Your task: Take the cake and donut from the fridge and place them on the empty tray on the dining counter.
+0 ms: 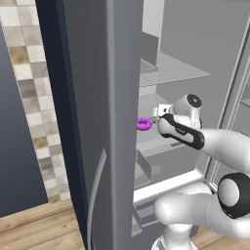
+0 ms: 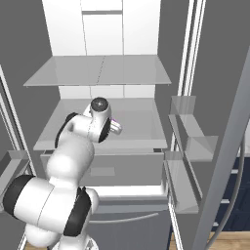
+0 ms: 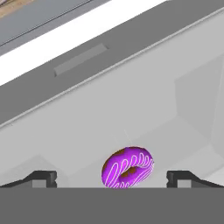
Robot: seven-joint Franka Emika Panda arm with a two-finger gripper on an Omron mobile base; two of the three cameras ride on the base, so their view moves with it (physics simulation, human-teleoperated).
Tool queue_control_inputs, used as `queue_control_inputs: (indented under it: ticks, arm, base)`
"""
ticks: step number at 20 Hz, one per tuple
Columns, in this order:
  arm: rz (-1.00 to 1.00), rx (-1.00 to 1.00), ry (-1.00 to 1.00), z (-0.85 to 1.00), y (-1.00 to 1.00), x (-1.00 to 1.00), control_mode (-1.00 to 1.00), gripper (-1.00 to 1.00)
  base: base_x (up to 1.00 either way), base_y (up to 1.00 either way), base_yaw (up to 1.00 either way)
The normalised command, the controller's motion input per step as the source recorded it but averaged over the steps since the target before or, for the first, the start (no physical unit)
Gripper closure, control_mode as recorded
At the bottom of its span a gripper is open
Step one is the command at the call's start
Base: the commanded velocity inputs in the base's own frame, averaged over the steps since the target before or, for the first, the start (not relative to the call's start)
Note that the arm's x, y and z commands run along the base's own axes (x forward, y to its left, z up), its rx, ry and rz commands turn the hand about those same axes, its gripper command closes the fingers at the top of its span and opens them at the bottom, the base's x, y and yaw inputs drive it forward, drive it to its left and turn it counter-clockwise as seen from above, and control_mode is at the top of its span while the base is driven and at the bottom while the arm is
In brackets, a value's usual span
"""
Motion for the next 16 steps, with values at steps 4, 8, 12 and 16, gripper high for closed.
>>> queue_control_inputs:
  ticks: [4,8,12,16]
  arm:
    - [0.00,0.00,0.05,-0.19,0.00,0.46,-1.00,-1.00]
    - [0.00,0.00,0.05,-0.13,0.00,0.39,-1.00,-1.00]
    - [0.00,0.00,0.00,-0.11,0.00,0.30,-1.00,-1.00]
    - [0.00,0.00,0.00,-0.25,0.00,0.15,-1.00,-1.00]
  base:
    - [0.00,0.00,0.00]
    - [0.00,0.00,0.00]
    - [0.00,0.00,0.00]
    - [0.00,0.00,0.00]
